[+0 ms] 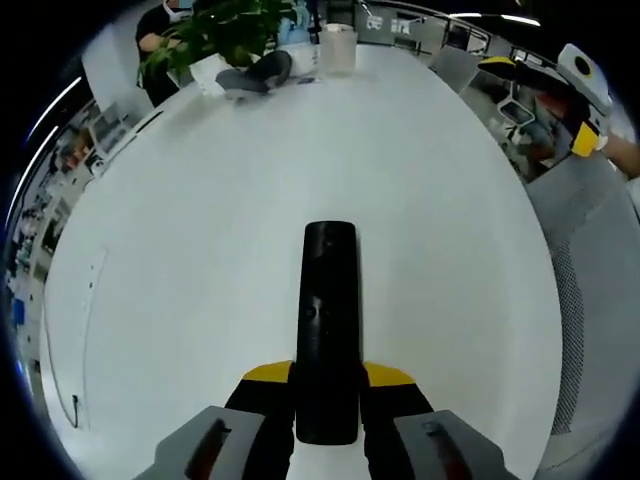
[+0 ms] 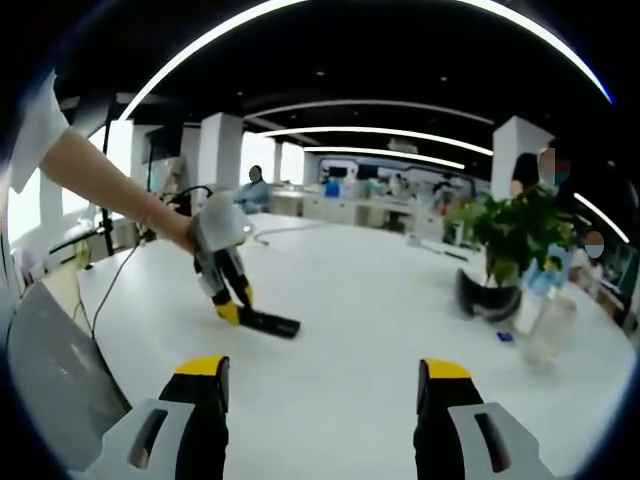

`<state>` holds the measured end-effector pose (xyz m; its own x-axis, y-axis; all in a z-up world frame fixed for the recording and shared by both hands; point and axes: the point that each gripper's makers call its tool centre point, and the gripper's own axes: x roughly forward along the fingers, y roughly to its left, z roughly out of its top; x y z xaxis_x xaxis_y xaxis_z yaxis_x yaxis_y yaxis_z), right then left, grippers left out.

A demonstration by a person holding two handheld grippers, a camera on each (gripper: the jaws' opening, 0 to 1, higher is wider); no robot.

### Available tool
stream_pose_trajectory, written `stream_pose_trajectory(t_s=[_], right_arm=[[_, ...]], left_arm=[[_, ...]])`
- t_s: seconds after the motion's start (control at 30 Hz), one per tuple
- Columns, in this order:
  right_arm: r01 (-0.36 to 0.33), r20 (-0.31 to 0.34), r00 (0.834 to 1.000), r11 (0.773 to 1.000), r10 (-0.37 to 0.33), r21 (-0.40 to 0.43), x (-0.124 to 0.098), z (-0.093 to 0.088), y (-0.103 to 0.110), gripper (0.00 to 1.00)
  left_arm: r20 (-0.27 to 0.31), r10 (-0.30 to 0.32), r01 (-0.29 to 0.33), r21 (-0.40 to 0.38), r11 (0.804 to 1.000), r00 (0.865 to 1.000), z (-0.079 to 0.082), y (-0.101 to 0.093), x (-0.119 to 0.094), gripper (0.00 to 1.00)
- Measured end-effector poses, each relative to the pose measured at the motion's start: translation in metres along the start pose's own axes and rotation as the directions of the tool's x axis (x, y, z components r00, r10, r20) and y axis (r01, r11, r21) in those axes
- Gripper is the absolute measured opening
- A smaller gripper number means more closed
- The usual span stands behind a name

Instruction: Press the specified remote control buttons in sequence, fully releasing each button before pressing the next.

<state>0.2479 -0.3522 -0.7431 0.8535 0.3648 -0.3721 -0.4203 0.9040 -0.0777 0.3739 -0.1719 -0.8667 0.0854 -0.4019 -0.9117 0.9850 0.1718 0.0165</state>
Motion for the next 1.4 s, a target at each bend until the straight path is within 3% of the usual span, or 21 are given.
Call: stream_pose_trajectory(t_s=[0.73, 1.0, 1.4], right_arm=[[-0.017, -0.022, 1.0, 1.0, 0.017, -0.014, 0.001, -0.003, 0.004, 0.75], [-0.061, -0.043, 0.997, 0.996, 0.059, -0.058, 0.003, -0.005, 0.015, 0.73], [-0.077, -0.057, 0.996, 0.996, 0.075, -0.047, 0.003, -0.009, 0.016, 0.69]], left_arm=[[0.015, -0.017, 0.017, 0.006, 1.0, 1.0, -0.002, -0.023, -0.001, 0.24], [0.018, -0.017, 0.017, 0.006, 1.0, 1.0, -0.002, -0.027, -0.002, 0.24], [0.011, -0.031, 0.03, 0.027, 0.999, 0.999, -0.002, -0.039, -0.002, 0.24]])
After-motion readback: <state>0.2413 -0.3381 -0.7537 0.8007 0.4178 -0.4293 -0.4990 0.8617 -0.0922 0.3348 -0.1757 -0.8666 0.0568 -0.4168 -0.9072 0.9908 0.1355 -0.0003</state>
